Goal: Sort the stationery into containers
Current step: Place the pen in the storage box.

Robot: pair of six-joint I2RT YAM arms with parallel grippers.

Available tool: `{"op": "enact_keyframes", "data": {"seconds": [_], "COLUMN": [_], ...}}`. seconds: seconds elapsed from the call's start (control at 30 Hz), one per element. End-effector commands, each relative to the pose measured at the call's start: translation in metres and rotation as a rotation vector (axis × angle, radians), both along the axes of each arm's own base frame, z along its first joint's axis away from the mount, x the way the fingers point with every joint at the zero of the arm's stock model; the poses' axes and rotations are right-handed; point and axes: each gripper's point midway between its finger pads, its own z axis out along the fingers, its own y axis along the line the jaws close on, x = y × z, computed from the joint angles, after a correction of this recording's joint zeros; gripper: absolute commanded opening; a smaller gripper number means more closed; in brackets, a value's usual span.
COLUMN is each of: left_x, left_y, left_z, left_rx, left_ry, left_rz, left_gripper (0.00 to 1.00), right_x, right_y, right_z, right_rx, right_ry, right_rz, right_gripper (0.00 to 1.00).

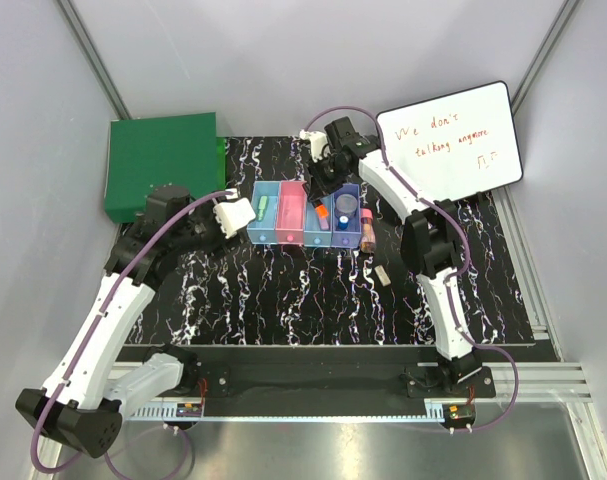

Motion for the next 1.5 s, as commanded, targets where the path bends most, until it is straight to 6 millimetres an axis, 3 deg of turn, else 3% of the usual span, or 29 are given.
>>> {"op": "enact_keyframes", "data": {"seconds": [0.0, 0.27, 0.4, 0.53, 0.9, 1.23, 1.47], "left_x": [0.006, 0.006, 0.006, 0.006, 0.007, 0.006, 0.006], "left_y": [-0.003, 0.0, -0.002, 0.0, -0.001, 0.0, -0.001], "left_z": [0.017, 0.019, 0.019, 0.018, 0.019, 0.02, 0.024], "left_rx": [-0.024, -0.026, -0.03, -0.028, -0.036, -0.036, -0.05], "left_ry": [-0.073, -0.082, -0.08, -0.079, -0.082, -0.087, -0.086], "left_rz": [-0.006, -0.002, -0.004, -0.001, -0.003, -0.001, -0.001], "left_gripper": [0.65, 0.65, 0.65, 0.65, 0.65, 0.65, 0.65], "right_x": [0.007, 0.012, 0.008, 0.007, 0.002, 0.003, 0.001], "right_y": [0.002, 0.001, 0.003, 0.005, 0.01, 0.006, -0.003], "right_z": [-0.012, -0.025, -0.03, -0.03, -0.02, -0.007, 0.017], "right_rx": [-0.019, -0.037, -0.045, -0.047, -0.048, -0.057, -0.065], "right_ry": [-0.015, -0.008, 0.0, -0.002, -0.02, -0.051, -0.1], "right_rz": [-0.02, -0.031, -0.027, -0.026, -0.014, -0.039, -0.057], "right_gripper": [0.0, 0.01, 0.06, 0.18, 0.39, 0.44, 0.46]}}
